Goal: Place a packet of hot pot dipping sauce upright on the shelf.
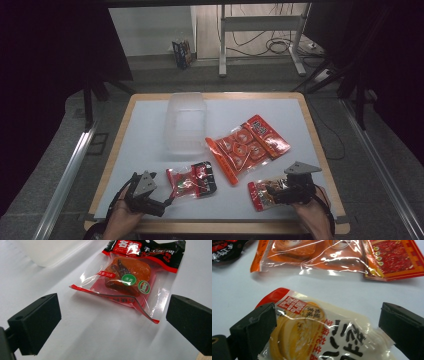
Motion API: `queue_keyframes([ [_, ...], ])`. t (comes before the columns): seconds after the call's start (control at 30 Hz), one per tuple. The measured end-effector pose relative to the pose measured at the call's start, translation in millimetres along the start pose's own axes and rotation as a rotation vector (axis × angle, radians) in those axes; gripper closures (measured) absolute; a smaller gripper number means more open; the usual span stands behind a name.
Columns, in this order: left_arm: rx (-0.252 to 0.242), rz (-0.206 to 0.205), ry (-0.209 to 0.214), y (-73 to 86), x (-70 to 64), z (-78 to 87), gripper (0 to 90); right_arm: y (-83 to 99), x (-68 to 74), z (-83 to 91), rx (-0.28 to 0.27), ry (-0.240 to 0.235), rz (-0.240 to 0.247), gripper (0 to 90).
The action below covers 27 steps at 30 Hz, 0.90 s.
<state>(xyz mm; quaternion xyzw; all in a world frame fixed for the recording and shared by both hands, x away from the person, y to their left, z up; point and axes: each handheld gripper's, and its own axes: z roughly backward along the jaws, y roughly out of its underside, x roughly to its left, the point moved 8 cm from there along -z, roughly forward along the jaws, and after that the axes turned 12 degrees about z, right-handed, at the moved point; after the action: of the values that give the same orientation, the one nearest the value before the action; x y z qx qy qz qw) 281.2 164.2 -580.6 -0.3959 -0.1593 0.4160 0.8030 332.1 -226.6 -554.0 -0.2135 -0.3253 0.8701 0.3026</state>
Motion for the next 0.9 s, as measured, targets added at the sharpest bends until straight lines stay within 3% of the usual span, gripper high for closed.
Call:
queue_keyframes([
  [0.4,0.003,0.001,-0.011,0.2,0.7,-0.3,0.0,-3.7,-17.6,-6.4,0.017,0.03,-0.01,1.4],
  [0.9,0.017,-0.002,-0.023,1.9,1.7,-2.1,0.0,-6.2,-54.3,-18.8,0.022,0.055,-0.055,0.3],
])
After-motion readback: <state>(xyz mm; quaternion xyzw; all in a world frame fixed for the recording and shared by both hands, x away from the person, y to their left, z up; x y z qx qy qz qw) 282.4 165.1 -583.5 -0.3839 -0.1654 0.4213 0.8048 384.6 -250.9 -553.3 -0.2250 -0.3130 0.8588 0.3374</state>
